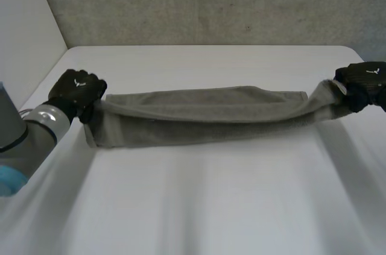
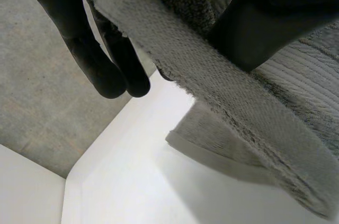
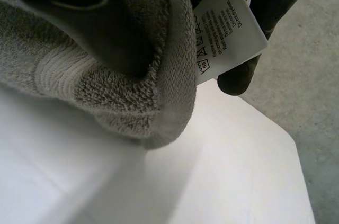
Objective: Fold the towel.
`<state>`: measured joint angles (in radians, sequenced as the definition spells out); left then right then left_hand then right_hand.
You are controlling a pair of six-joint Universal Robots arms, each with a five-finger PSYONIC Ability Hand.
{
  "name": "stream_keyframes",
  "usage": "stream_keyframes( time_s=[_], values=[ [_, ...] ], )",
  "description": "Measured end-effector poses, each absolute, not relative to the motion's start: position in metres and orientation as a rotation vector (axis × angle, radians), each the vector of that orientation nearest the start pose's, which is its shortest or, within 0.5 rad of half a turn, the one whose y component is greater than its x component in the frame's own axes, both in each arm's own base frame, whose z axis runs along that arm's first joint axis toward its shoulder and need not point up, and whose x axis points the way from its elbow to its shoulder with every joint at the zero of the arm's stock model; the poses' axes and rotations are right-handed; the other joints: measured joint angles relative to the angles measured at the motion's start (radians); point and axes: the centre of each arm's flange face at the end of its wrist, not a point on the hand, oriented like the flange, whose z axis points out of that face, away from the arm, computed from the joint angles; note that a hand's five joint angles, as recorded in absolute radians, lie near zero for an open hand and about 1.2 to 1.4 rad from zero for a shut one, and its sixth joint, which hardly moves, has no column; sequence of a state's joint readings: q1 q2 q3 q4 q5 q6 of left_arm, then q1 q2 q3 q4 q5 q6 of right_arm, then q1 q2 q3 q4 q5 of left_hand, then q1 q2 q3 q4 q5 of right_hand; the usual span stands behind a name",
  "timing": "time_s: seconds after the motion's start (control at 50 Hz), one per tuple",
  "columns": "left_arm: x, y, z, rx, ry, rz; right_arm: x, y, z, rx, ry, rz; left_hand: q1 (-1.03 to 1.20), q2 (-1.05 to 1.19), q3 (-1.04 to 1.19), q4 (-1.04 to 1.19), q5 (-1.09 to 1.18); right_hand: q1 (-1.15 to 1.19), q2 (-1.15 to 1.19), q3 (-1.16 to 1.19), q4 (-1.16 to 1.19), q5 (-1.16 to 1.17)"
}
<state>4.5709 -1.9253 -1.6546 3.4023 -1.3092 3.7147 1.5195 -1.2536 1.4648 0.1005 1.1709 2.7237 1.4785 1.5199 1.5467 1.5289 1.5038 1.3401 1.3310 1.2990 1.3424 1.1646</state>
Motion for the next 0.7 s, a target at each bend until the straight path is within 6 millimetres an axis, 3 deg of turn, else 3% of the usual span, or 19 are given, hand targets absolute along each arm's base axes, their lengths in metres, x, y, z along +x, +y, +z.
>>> stream_keyframes(
  time_s=[0.18, 0.34, 0.48, 0.7],
  values=[
    [-0.225, -0.389, 0.175, 0.974, 2.176, -2.062, 0.161, -0.403, 0.202, -0.516, 2.321, -1.742, 0.000, 0.001, 0.002, 0.000, 0.000, 0.001, 0.000, 0.034, 0.000, 0.000],
    [-0.246, -0.427, 0.153, 0.962, 2.155, -2.114, 0.187, -0.431, 0.161, -0.426, 2.312, -1.709, 0.000, 0.001, 0.003, 0.000, 0.000, 0.001, 0.000, 0.038, 0.005, 0.000],
    [-0.251, -0.447, 0.133, 0.916, 2.123, -2.114, 0.191, -0.452, 0.139, -0.322, 2.278, -1.842, 0.000, 0.001, 0.004, 0.000, 0.000, 0.002, 0.000, 0.038, 0.005, 0.000],
    [-0.250, -0.458, 0.118, 0.866, 2.115, -2.094, 0.187, -0.468, 0.133, -0.272, 2.249, -1.952, 0.000, 0.001, 0.004, 0.000, 0.000, 0.003, 0.000, 0.038, 0.005, 0.000]
  ],
)
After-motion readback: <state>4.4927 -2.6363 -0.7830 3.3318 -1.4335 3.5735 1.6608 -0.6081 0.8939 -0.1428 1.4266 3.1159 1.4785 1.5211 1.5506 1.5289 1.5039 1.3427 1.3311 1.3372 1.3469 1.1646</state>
